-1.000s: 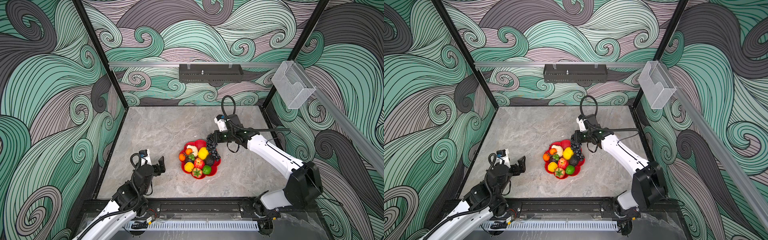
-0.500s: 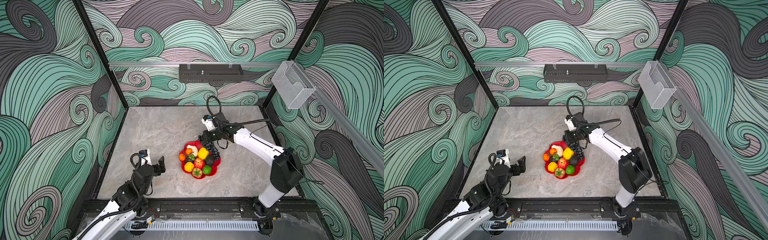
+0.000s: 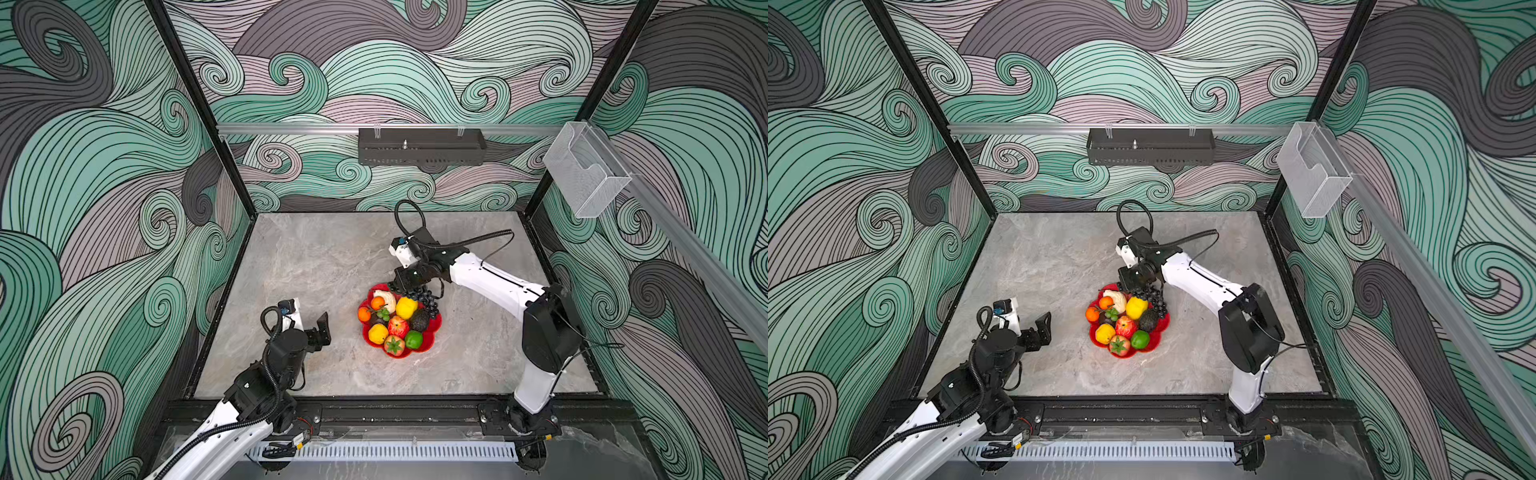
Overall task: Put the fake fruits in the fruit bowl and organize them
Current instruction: 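Lower the grapes into the bowl beside the lemon with the right gripper, then open the right gripper and lift away from the bowl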
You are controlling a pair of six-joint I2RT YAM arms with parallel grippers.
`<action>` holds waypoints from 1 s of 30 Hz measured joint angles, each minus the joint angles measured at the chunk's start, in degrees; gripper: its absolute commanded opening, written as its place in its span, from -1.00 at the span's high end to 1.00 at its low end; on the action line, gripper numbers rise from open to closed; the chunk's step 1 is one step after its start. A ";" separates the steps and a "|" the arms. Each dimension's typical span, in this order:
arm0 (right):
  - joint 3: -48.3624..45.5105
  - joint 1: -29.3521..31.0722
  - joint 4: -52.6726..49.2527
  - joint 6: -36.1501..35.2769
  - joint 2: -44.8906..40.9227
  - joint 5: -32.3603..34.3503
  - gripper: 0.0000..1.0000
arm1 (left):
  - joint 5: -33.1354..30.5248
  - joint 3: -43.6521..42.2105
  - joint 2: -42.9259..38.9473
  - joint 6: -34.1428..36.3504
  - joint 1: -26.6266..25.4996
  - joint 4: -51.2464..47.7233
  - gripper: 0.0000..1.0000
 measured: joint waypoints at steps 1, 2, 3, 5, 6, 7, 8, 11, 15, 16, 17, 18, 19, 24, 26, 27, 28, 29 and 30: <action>0.33 0.00 -0.17 -0.02 0.42 0.02 0.69 | 0.00 0.00 0.00 0.00 0.02 0.00 -0.91; 0.70 0.00 -0.44 -0.07 0.70 0.04 0.66 | 0.00 0.00 0.00 0.00 0.02 0.00 -0.91; 1.07 0.00 -0.66 -0.07 0.96 0.04 0.61 | 0.02 0.00 0.00 0.00 0.02 0.00 -0.91; 1.57 0.00 -1.18 -0.04 1.22 0.13 0.56 | 0.02 0.00 0.00 0.00 0.02 0.00 -0.91; 1.81 0.00 -1.44 -0.04 1.27 0.13 0.54 | 0.02 0.00 0.00 0.00 0.02 0.00 -0.91; 2.01 0.00 -1.66 -0.04 1.27 0.13 0.53 | 0.02 0.00 0.02 0.00 0.02 0.00 -0.91; 2.12 0.00 -1.79 -0.02 1.27 0.15 0.52 | 0.02 0.00 0.02 0.00 0.02 0.00 -0.91; 2.45 0.00 -2.45 -0.02 1.27 0.22 0.50 | 0.02 0.00 0.02 0.00 0.02 0.00 -0.91; 2.54 0.00 -3.17 0.00 1.03 0.44 0.47 | 0.02 0.00 0.02 0.00 0.04 0.00 -0.91; 2.54 0.00 -3.41 -0.02 0.72 0.66 0.45 | 0.02 0.00 0.02 0.00 0.04 0.00 -0.91; 2.54 0.00 -3.72 -0.02 0.20 1.05 0.42 | 0.02 0.00 0.02 0.00 0.04 0.00 -0.91; 2.54 0.00 -4.00 -0.02 -0.74 1.73 0.40 | 0.02 0.00 0.02 0.00 0.04 0.00 -0.91; 2.49 0.00 -4.13 -0.07 -1.73 2.51 0.38 | 0.02 0.00 0.02 0.00 0.04 0.00 -0.91; -2.47 -0.83 -2.05 0.00 -14.53 11.28 0.20 | 0.02 0.00 0.02 0.04 0.04 0.00 -0.92; -6.84 -2.51 0.28 0.33 -20.79 15.32 0.04 | -1.49 0.07 0.13 -0.46 0.04 -0.33 -0.97; -9.35 -4.07 1.77 0.81 -23.61 17.09 -0.04 | -3.28 0.15 0.37 -1.20 0.04 -0.72 -0.97; -11.50 -5.77 2.82 1.29 -25.83 18.40 -0.09 | -5.22 0.28 0.70 -1.88 0.04 -0.98 -0.97; -14.19 -8.59 4.07 2.12 -28.20 19.74 -0.13 | -7.76 0.42 1.25 -2.56 0.07 -1.01 -0.97; -16.70 -11.98 5.16 3.17 -29.94 20.76 -0.18 | -10.43 0.42 1.86 -2.91 0.17 -0.55 -0.97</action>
